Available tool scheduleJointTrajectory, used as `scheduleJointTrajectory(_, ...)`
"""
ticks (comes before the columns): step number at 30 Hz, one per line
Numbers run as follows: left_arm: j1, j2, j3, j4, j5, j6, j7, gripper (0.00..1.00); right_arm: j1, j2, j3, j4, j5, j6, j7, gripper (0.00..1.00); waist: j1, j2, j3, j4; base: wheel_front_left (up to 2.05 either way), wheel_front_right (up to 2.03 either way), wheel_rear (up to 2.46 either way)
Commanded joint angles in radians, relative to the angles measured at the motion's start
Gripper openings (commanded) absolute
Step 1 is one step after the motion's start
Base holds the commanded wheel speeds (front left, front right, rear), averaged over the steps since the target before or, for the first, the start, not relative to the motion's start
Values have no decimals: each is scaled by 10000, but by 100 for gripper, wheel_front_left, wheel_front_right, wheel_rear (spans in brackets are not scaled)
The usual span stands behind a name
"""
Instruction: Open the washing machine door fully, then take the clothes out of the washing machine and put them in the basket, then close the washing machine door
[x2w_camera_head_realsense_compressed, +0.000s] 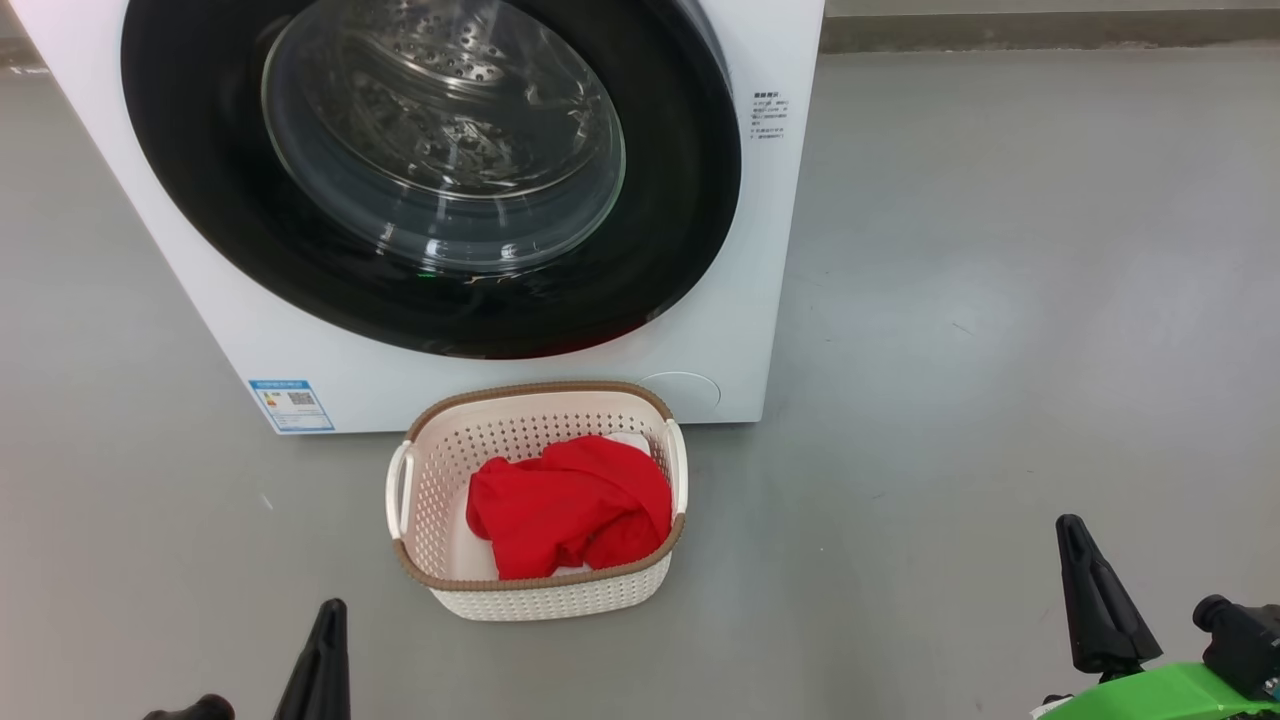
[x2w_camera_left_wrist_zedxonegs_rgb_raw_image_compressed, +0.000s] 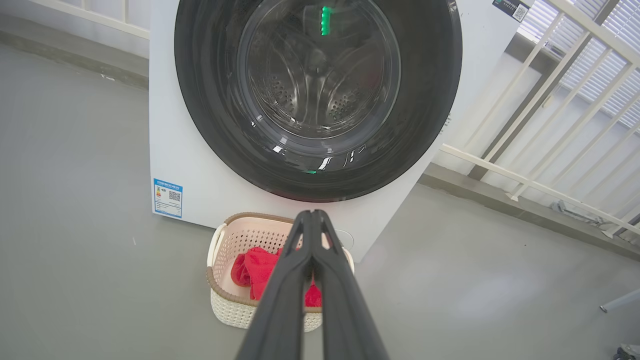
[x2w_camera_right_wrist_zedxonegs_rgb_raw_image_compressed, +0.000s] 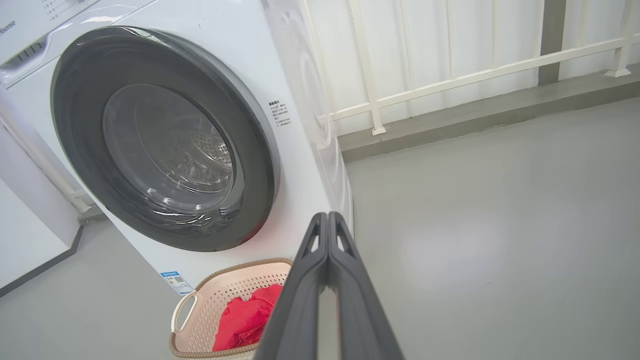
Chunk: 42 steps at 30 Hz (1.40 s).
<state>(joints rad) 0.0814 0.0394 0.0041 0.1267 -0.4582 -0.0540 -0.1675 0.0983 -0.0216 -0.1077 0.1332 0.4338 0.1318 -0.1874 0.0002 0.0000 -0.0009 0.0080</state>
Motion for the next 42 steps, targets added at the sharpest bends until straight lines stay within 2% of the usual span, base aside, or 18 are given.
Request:
scheduleJointTrajectory(1, -412, 39, 188, -185, -308, -86, 50, 0, -449, -153, 99, -178, 344, -3, 65, 0, -1, 0, 0, -1, 0, 0, 0)
scheduleJointTrajectory(42, -1057, 68, 574, 374, -4970, -337, 1203, 0, -1142, -382, 263, 378, 5296, -6, 1106, 0, -1, 0, 3, -34, 0, 0, 0)
